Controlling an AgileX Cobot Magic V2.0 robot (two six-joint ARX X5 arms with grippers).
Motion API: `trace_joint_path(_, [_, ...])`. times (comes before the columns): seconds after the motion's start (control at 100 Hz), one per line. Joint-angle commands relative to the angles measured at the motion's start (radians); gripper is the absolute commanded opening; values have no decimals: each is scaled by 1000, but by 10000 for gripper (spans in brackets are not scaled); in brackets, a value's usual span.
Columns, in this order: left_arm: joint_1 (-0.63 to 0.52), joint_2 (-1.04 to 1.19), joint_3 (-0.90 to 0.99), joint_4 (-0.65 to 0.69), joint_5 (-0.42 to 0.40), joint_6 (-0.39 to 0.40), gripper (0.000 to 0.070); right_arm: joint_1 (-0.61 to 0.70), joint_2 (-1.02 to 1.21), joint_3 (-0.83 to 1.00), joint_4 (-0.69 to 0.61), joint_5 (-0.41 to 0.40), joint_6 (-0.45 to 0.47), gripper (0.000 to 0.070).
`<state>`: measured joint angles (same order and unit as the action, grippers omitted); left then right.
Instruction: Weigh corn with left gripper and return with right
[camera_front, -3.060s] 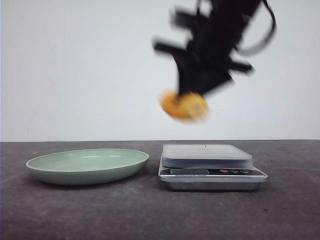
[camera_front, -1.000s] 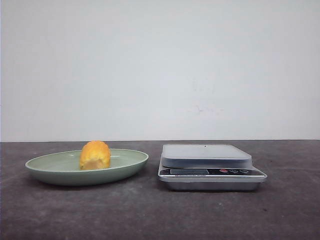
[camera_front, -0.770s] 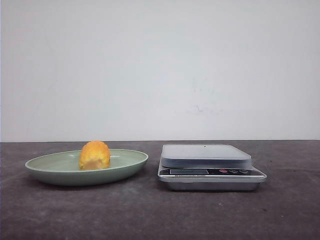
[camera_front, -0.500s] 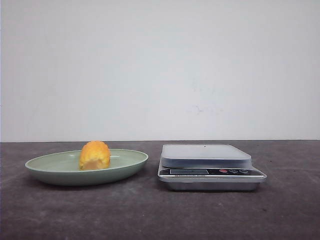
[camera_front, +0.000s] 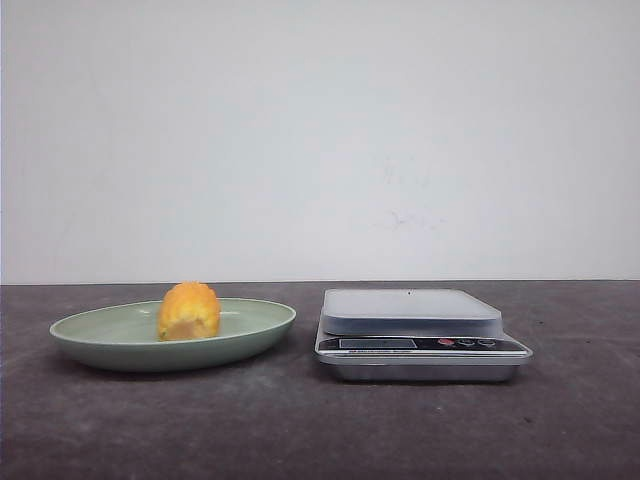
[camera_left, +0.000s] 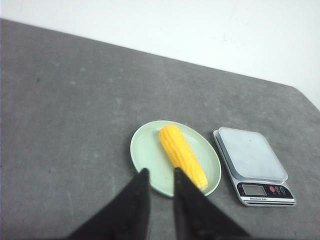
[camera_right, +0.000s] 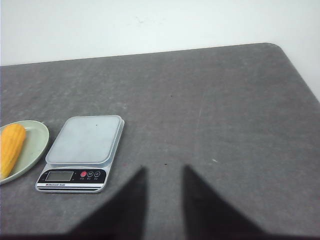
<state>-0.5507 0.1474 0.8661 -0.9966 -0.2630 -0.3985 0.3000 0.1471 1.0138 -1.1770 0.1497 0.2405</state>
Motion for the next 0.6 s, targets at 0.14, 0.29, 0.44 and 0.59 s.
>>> trace_joint_path(0.14, [-5, 2, 10, 10, -1, 24, 0, 3, 1, -33, 73, -68, 29, 11])
trace_joint_path(0.29, [-5, 2, 10, 7, -1, 24, 0, 3, 1, -33, 75, -79, 29, 11])
trace_joint_path(0.44, [-5, 2, 10, 7, -1, 24, 0, 3, 1, -33, 80, -77, 29, 11])
trace_joint_path(0.59, [-5, 2, 10, 7, -1, 24, 0, 3, 1, -33, 80, -76, 29, 11])
